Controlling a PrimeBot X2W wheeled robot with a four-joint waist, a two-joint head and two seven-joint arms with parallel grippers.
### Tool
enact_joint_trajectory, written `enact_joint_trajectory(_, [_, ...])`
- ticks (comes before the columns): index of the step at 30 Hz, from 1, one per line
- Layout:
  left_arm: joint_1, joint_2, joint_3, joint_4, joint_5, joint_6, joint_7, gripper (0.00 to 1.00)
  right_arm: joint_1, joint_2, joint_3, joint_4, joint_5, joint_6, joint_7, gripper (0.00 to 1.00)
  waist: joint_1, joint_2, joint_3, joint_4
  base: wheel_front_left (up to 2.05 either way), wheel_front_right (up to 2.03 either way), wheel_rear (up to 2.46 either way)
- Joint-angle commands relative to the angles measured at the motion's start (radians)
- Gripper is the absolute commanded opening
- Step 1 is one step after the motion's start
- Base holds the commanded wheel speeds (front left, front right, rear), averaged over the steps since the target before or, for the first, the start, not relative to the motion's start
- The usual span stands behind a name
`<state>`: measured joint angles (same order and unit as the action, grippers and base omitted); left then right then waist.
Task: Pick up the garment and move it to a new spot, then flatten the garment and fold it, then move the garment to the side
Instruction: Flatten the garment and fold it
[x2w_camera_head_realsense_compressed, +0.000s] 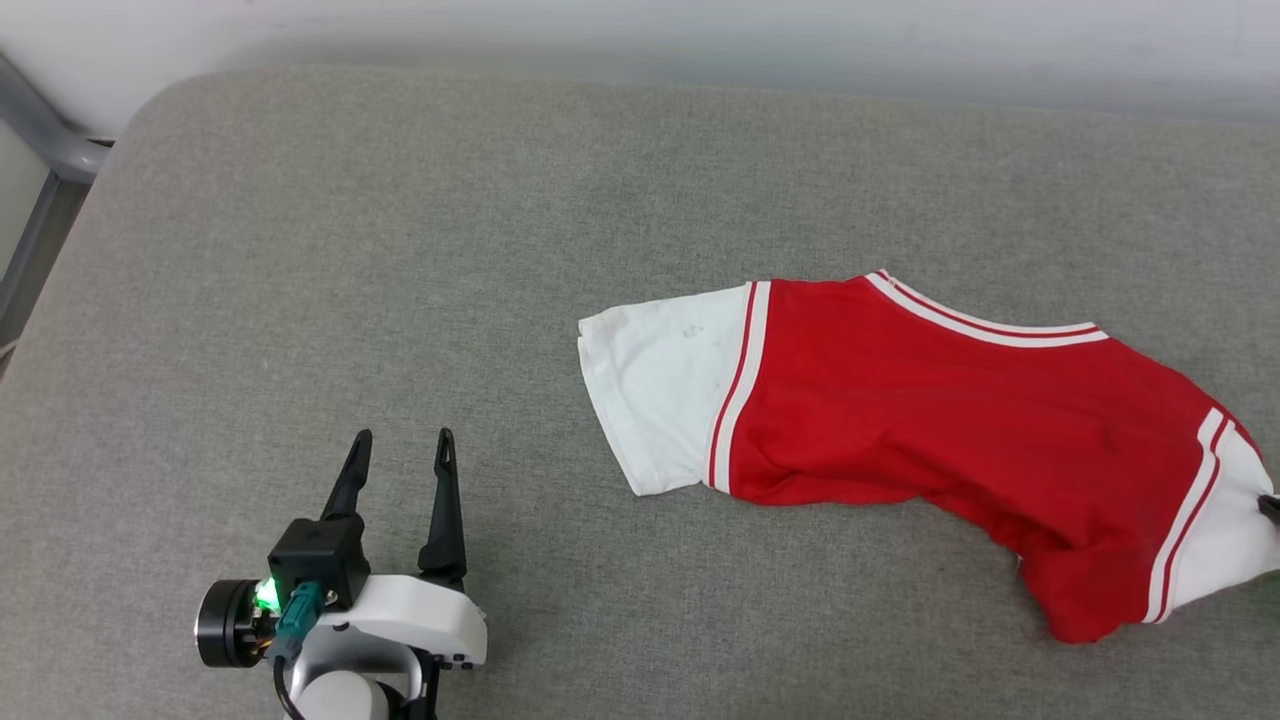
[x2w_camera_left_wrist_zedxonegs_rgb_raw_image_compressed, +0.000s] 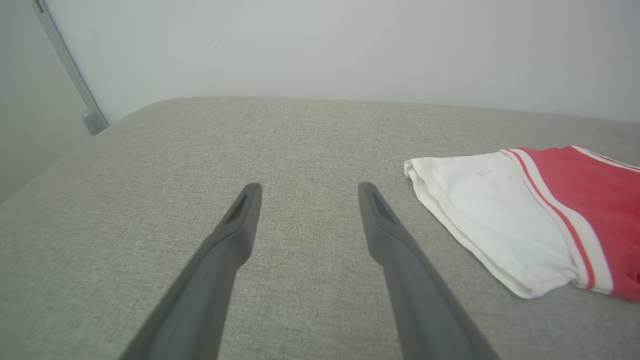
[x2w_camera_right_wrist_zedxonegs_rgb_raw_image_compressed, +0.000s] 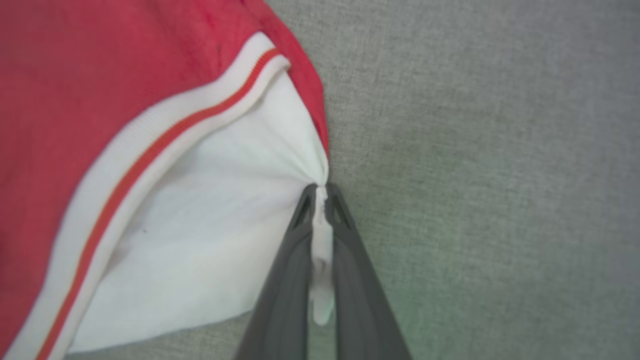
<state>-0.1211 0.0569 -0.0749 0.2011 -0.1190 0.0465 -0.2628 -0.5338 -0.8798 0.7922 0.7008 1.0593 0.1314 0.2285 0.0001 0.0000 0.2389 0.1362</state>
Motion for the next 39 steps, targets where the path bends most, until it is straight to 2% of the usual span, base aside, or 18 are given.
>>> enact_joint_trajectory(1, [-0.004, 0.000, 0.004, 0.003, 0.001, -0.003, -0.003, 1.00, 0.038, 0.020, 0.014, 0.015, 0.004, -0.001, 0.005, 0.00, -0.0001, 0.0000, -0.005, -0.002, 0.00, 0.00, 0.00])
enact_joint_trajectory(2, [-0.001, 0.000, 0.007, 0.007, 0.004, -0.003, -0.003, 1.00, 0.038, 0.031, 0.008, 0.019, 0.003, -0.001, -0.013, 0.00, -0.0001, 0.0000, -0.010, -0.005, 0.00, 0.00, 0.00])
enact_joint_trajectory(3, [0.002, -0.001, 0.008, 0.010, 0.006, -0.006, -0.003, 1.00, 0.034, 0.041, 0.000, 0.023, 0.001, -0.001, -0.036, 0.05, -0.0001, 0.0000, -0.016, -0.007, 0.00, 0.00, 0.00])
enact_joint_trajectory(4, [0.005, -0.001, 0.010, 0.013, 0.008, -0.009, -0.003, 1.00, 0.028, 0.046, -0.008, 0.025, -0.006, -0.001, -0.062, 0.45, -0.0001, 0.0000, -0.022, -0.010, 0.00, 0.00, 0.00])
enact_joint_trajectory(5, [0.008, -0.001, 0.013, 0.016, 0.011, -0.012, -0.003, 1.00, 0.020, 0.048, -0.015, 0.027, -0.019, -0.001, -0.096, 1.00, -0.0001, 0.0000, -0.029, -0.013, 0.00, 0.00, 0.00])
enact_joint_trajectory(12, [0.020, 0.006, 0.036, 0.022, 0.026, -0.026, -0.003, 1.00, 0.006, 0.098, -0.108, 0.040, -0.121, -0.001, -0.391, 1.00, -0.0001, 0.0000, -0.084, -0.037, 0.00, 0.00, 0.00])
enact_joint_trajectory(16, [0.020, 0.015, 0.047, 0.024, 0.031, -0.036, -0.003, 1.00, 0.030, 0.149, -0.204, 0.042, -0.218, -0.001, -0.481, 1.00, -0.0001, 0.0000, -0.108, -0.053, 0.00, 0.00, 0.00])
enact_joint_trajectory(19, [0.007, 0.024, 0.059, 0.024, 0.036, -0.043, -0.003, 1.00, 0.054, 0.204, -0.327, -0.008, -0.321, -0.001, -0.493, 1.00, -0.0001, 0.0000, -0.119, -0.068, 0.00, 0.00, 0.00])
enact_joint_trajectory(22, [-0.012, 0.039, 0.068, 0.021, 0.035, -0.054, -0.003, 1.00, 0.143, 0.284, -0.515, -0.122, -0.455, -0.001, -0.493, 1.00, -0.0001, 0.0000, -0.125, -0.082, 0.00, 0.00, 0.00])
enact_joint_trajectory(25, [-0.047, 0.054, 0.070, 0.034, 0.033, -0.071, -0.003, 1.00, 0.261, 0.394, -0.682, -0.266, -0.599, -0.001, -0.493, 1.00, -0.0001, 0.0000, -0.128, -0.093, 0.00, 0.00, 0.00])
enact_joint_trajectory(28, [-0.095, 0.079, 0.064, 0.058, 0.035, -0.092, -0.003, 1.00, 0.372, 0.504, -0.793, -0.408, -0.717, -0.001, -0.494, 1.00, -0.0001, 0.0000, -0.127, -0.102, 0.00, 0.00, 0.00])
enact_joint_trajectory(33, [-0.215, 0.122, 0.048, 0.097, 0.021, -0.130, 0.039, 1.00, 0.504, 0.635, -0.867, -0.579, -0.834, -0.001, -0.481, 1.00, -0.0001, 0.0000, -0.121, -0.117, 0.00, 0.00, 0.00])
enact_joint_trajectory(39, [-0.393, 0.186, -0.012, 0.150, -0.020, -0.169, 0.197, 1.00, 0.566, 0.701, -0.885, -0.692, -0.892, -0.001, -0.440, 1.00, -0.0001, 0.0000, -0.092, -0.141, 0.00, 0.00, 0.00])
